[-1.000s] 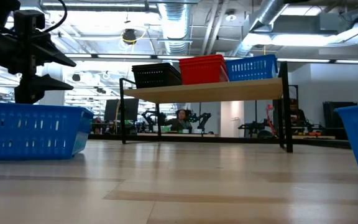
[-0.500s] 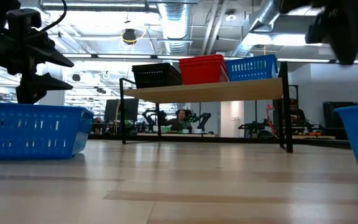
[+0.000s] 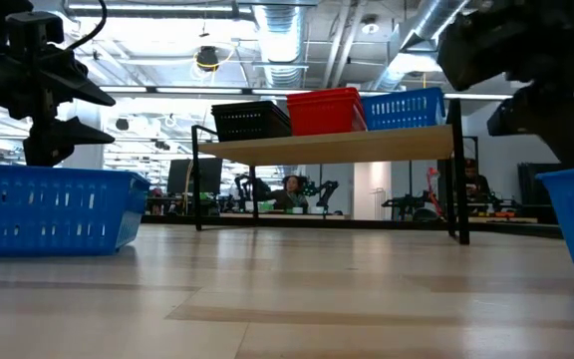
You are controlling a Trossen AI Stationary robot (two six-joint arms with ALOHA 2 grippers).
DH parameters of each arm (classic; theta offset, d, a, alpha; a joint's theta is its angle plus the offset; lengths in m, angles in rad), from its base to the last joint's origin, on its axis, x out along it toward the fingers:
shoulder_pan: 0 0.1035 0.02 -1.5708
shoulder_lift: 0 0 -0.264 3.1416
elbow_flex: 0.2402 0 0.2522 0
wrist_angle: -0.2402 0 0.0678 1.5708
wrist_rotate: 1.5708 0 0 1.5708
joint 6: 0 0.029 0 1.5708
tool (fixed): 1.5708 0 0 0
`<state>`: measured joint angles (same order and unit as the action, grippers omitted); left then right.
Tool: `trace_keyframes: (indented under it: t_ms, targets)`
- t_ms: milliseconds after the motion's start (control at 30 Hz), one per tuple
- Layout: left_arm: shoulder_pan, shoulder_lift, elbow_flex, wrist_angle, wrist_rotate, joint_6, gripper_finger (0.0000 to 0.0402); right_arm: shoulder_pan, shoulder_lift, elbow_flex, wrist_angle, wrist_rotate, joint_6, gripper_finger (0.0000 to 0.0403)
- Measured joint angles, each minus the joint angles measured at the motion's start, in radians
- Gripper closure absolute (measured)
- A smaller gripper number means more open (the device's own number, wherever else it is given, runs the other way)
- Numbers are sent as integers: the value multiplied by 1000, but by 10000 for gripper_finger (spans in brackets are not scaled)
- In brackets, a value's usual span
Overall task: Stack baskets on shelf by color
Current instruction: Stack the bottom blue bin on the blue bin on the shelf
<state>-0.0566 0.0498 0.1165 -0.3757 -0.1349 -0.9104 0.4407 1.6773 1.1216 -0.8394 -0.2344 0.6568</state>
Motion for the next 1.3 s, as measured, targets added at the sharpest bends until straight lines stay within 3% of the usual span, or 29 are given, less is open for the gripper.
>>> trace_keyframes:
  t_ms: [267, 367, 533, 700, 1033, 1167, 1300]
  targets:
    - [0, 0, 0, 0, 0, 19, 177, 26, 96, 1, 29, 1, -3, 211]
    - [0, 0, 0, 0, 0, 19, 177, 27, 112, 0, 38, 0, 1, 256]
    - [0, 0, 0, 0, 0, 20, 177, 18, 91, -1, 28, -21, 21, 385]
    - [0, 0, 0, -1, 0, 20, 177, -32, -26, 6, 14, -49, 30, 394]
    - [0, 0, 0, -2, -8, 18, 177, -354, -318, 265, -254, -1, -86, 396]
    - [0, 0, 0, -2, -13, 14, 177, -546, -335, 417, -409, 84, -219, 398]
    - [0, 0, 0, -3, -27, -3, 177, -743, -282, 555, -558, 90, -407, 398]
